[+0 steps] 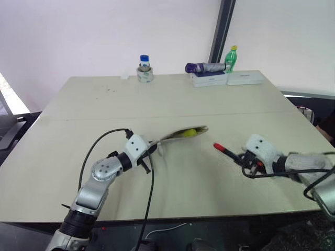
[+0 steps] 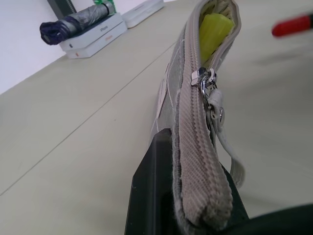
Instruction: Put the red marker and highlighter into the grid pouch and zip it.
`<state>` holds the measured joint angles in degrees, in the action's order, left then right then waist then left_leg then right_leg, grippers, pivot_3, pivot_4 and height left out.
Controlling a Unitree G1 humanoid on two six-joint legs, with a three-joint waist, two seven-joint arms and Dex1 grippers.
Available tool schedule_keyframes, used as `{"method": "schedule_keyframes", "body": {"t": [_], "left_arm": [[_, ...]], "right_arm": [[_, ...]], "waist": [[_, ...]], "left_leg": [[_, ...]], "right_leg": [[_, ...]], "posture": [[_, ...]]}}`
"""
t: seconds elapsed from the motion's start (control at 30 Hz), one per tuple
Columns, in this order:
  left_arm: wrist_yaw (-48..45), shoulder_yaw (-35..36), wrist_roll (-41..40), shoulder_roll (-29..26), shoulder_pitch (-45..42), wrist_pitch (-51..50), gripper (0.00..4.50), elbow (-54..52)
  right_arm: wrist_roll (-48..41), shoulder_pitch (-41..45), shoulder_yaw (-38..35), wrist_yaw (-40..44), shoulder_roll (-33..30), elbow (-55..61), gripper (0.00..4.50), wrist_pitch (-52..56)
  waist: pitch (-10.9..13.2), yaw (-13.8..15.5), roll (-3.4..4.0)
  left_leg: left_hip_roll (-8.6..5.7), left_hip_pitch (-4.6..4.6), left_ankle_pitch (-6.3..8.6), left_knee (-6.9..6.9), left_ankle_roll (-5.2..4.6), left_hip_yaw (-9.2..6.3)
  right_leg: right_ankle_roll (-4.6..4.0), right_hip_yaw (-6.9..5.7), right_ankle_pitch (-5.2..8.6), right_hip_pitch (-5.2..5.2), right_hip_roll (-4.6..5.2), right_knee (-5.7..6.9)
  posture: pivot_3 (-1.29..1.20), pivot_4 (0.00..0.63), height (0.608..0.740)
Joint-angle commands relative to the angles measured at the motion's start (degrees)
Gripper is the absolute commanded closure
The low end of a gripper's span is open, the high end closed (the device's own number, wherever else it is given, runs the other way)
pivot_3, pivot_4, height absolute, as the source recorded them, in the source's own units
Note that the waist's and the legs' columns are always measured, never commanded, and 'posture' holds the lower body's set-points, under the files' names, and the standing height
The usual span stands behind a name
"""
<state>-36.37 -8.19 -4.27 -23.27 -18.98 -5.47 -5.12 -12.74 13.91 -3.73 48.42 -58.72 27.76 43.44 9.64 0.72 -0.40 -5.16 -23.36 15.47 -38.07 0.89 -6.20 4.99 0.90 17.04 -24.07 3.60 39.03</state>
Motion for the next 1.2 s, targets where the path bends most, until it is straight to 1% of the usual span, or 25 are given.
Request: {"method": "schedule_keyframes", "body": {"t": [0.03, 0.17, 0.3, 0.6, 0.77, 0.87, 0.9, 1.03, 1.2], "left_arm": [[-0.48, 0.31, 0.7, -0.8, -1.41, 2.24, 4.5, -0.44], [-1.1, -0.41, 1.64, -1.14, -1.13, 3.52, 4.5, -0.62], [-1.06, -0.74, 2.26, -0.99, -1.16, 4.02, 4.5, -0.59], [-1.85, -2.25, 4.38, -2.39, -1.25, 5.85, 4.5, -0.84], [-2.6, -2.93, 5.28, -2.66, -1.81, 5.82, 4.5, -1.19], [-3.88, -3.94, 5.9, -3.14, -2.53, 5.81, 4.5, -1.28], [-4.07, -4.11, 5.97, -3.18, -2.66, 5.75, 4.5, -1.3], [-4.74, -4.44, 5.68, -3.01, -3.05, 5.14, 4.5, -1.51], [-5.81, -4.88, 5.19, -2.54, -2.88, 3.88, 4.5, -2.62]], "right_arm": [[-0.31, 6.16, 2.16, 4.23, -1.99, 3.41, 4.23, -5.55], [6.9, 13.16, 10.08, 5.15, -2.73, -0.06, 4.23, -10.48], [10.25, 17.55, 14.4, 5.37, -0.91, -3.04, 4.23, -12.45], [17.55, 22.61, 20.16, 6.54, 1.87, -7.85, 4.23, -16.41], [23.01, 25.05, 23.75, 8.07, 2.84, -9.55, 4.23, -20.95], [25.62, 27.1, 25.69, 8.64, 5.21, -10.11, 4.23, -22.88], [26.1, 27.48, 25.93, 8.9, 5.83, -10.15, 4.23, -23.12], [28.45, 28.91, 27.03, 10.09, 7.75, -10.22, 4.23, -24.74], [30.34, 31.73, 28.35, 11.11, 11.86, -11.18, 4.23, -25.75]], "waist": [[0.0, -0.01, -0.01], [0.01, 0.06, -0.01], [0.02, 0.09, -0.03], [0.02, 0.0, -0.03], [0.02, 0.03, -0.02], [0.02, -0.04, -0.02], [0.02, -0.04, -0.02], [0.02, -0.01, -0.02], [0.01, -0.09, -0.02]], "left_leg": [[0.0, 0.0, 0.0, 0.0, 0.0, 0.0], [0.0, 0.0, 0.0, -0.03, 0.0, 0.0], [-0.01, -0.03, -0.01, -0.03, 0.01, -0.01], [-0.01, -0.03, -0.02, 0.0, 0.03, 0.0], [-0.01, -0.03, -0.02, 0.0, 0.04, 0.0], [-0.01, -0.04, -0.06, 0.0, 0.1, 0.01], [-0.01, -0.03, -0.16, 0.0, 0.29, 0.01], [-0.01, -0.04, -0.18, 0.02, 0.32, 0.01], [-0.01, -0.05, -0.19, 0.02, 0.33, 0.0]], "right_leg": [[0.0, 0.0, 0.0, 0.0, 0.0, 0.0], [0.0, 0.0, 0.0, 0.01, 0.01, 0.0], [0.0, 0.0, 0.0, 0.0, 0.03, -0.06], [0.0, 0.01, 0.0, -0.04, 0.03, -0.06], [0.0, 0.02, 0.0, -0.05, 0.03, -0.06], [0.0, 0.02, 0.0, -0.05, 0.03, -0.06], [0.0, 0.02, 0.0, -0.05, 0.03, -0.06], [0.0, 0.02, 0.0, -0.07, 0.02, -0.06], [0.0, 0.02, 0.0, -0.09, 0.01, -0.04]], "posture": [[0.0, 0.15, 0.74], [0.0, 0.15, 0.74], [0.0, 0.15, 0.74], [0.0, 0.15, 0.74], [0.0, 0.15, 0.74], [0.0, 0.15, 0.74], [0.0, 0.15, 0.74], [0.0, 0.15, 0.74], [0.0, 0.15, 0.74]]}}
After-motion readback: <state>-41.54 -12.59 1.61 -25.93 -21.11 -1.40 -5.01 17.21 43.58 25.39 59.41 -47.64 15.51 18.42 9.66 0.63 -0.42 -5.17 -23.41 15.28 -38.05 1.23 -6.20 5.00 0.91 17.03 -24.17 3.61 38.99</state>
